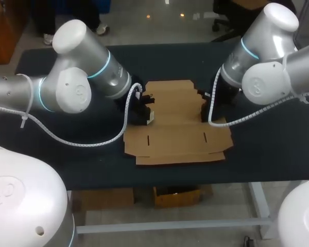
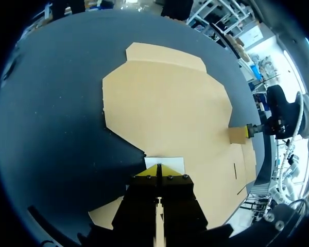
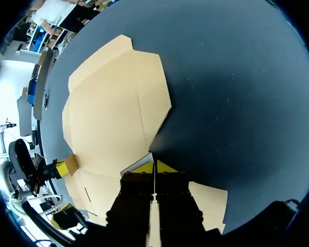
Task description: Assemble the packaging by folding the flat box into shape, placing the metal phone stand inside, and closing the box properly
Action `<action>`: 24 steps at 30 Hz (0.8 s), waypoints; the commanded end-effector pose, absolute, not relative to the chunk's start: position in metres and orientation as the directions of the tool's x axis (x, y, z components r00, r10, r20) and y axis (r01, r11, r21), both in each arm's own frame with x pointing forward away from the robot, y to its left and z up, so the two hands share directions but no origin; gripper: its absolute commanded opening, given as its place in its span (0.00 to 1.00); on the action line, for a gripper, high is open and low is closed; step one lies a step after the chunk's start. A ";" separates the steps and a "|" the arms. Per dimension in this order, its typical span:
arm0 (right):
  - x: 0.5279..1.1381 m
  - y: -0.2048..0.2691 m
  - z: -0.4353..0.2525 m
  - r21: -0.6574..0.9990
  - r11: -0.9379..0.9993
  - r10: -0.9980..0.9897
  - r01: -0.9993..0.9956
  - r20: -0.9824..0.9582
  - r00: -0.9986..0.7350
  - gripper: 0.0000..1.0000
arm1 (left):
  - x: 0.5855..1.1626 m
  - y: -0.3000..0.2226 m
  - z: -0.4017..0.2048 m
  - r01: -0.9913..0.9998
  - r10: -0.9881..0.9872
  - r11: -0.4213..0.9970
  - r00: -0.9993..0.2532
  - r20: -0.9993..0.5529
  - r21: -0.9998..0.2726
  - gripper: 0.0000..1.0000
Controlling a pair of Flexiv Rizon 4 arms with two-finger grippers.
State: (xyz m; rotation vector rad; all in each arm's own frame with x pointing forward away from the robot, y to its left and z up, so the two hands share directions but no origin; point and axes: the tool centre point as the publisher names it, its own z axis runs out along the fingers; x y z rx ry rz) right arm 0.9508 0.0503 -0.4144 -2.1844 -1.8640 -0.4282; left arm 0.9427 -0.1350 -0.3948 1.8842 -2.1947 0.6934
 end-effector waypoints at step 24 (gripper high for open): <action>0.948 0.055 -0.415 0.020 -0.161 0.925 0.987 0.353 0.144 0.00 | 0.946 -0.148 -0.404 -0.970 -0.899 0.095 -0.181 0.399 -0.225 0.00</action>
